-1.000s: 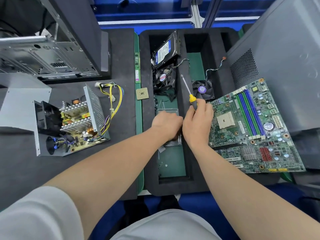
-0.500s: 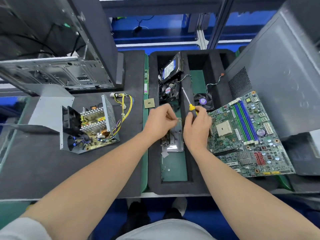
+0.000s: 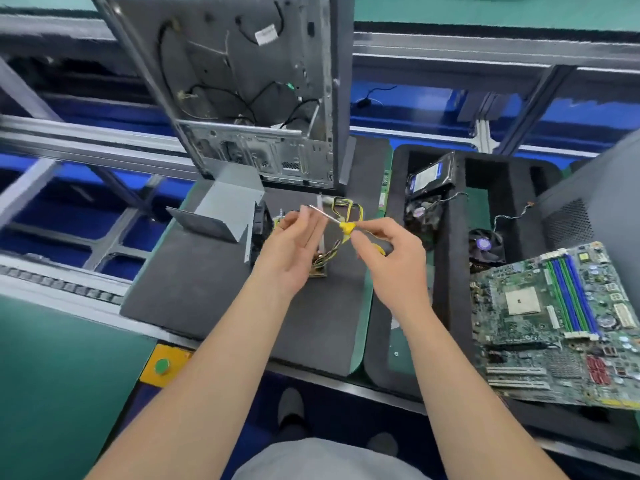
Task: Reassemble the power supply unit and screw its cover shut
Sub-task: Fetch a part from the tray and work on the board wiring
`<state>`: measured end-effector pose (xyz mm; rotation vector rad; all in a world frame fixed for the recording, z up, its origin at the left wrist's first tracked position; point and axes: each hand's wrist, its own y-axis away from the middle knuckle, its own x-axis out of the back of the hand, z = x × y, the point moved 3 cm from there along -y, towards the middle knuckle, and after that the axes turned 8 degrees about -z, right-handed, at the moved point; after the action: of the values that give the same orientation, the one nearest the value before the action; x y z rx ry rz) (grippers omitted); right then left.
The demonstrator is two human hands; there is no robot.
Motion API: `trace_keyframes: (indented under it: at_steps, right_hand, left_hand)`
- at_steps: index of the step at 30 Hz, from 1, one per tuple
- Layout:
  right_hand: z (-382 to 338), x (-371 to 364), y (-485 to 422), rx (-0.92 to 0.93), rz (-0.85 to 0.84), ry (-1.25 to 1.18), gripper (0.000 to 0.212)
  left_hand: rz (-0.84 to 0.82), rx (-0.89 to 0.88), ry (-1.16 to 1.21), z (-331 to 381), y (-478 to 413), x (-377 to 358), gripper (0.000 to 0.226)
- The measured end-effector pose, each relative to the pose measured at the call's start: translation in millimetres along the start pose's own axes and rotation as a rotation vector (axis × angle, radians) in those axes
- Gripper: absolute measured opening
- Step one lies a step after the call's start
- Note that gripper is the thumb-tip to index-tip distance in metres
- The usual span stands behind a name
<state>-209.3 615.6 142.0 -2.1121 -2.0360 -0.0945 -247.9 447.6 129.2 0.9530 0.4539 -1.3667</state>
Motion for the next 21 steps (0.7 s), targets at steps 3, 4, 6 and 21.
trace_keyframes:
  at_steps: [3,4,6,21]
  right_hand:
    - [-4,-19,8,0.031,-0.047,0.064,0.011]
    - [-5,-24,10,0.04,-0.05,0.078,0.012]
    - [-6,-32,11,0.049,-0.064,0.117,0.01]
    - [-27,-50,16,0.261,-0.18,0.559,0.026]
  left_hand:
    - [0.001,0.008,0.071,14,6,18,0.015]
    - [0.01,0.014,0.086,16,8,24,0.014]
    - [0.038,0.019,0.103,21,11,35,0.013]
    - [0.154,0.181,0.193,33,11,52,0.015]
